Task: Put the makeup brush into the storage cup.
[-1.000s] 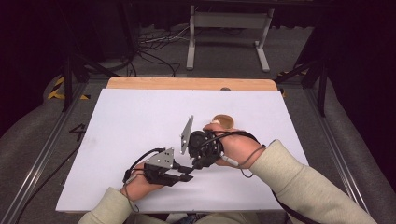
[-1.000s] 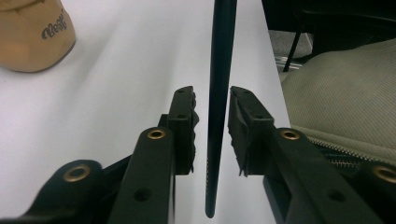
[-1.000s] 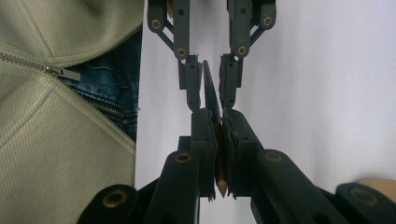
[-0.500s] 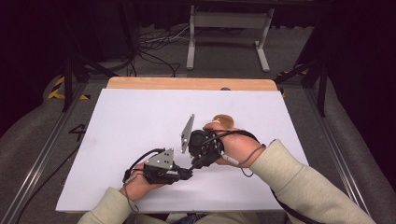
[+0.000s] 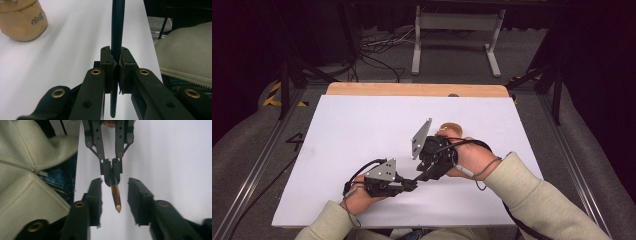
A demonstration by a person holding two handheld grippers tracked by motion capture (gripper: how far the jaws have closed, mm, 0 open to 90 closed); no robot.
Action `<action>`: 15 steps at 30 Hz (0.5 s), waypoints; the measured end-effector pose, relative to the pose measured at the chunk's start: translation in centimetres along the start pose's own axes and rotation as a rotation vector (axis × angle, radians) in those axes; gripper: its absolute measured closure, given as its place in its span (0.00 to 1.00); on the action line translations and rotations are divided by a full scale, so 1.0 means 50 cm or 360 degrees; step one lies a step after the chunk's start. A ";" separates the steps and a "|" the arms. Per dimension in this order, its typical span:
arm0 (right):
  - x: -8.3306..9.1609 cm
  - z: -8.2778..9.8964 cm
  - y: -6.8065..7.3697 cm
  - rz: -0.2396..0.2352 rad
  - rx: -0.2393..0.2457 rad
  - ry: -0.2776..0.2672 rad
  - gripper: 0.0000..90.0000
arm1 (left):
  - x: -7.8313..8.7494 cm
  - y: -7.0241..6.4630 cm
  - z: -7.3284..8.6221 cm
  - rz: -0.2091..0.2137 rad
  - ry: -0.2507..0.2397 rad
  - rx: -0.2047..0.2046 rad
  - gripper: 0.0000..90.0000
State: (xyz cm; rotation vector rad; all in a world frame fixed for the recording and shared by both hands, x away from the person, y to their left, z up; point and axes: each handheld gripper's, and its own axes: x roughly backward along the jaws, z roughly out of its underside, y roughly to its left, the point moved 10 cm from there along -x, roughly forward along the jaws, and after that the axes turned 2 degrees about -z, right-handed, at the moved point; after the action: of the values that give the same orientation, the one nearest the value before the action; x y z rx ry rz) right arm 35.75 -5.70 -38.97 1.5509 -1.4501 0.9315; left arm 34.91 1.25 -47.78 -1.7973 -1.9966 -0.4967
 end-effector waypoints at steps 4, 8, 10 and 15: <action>0.010 0.001 0.000 0.0015 -0.0061 -0.0185 0.52 | 0.001 0.000 -0.001 -0.0011 -0.0023 0.0001 0.94; 0.028 0.008 -0.004 0.0077 -0.0065 -0.0389 0.49 | 0.005 0.003 -0.003 -0.0023 -0.0056 0.0004 0.94; 0.037 0.014 -0.004 0.0100 -0.0068 -0.0474 0.50 | 0.008 0.004 -0.006 -0.0033 -0.0080 0.0015 0.94; 0.057 0.031 -0.005 0.0166 -0.0086 -0.0714 0.51 | 0.012 0.001 -0.016 -0.0030 -0.0152 0.0013 0.94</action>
State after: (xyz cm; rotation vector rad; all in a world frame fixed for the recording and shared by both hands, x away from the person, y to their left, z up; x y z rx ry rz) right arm 36.21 -8.26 -37.05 1.7294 -1.8651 0.6163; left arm 34.98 1.34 -46.77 -1.8304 -2.0776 -0.4150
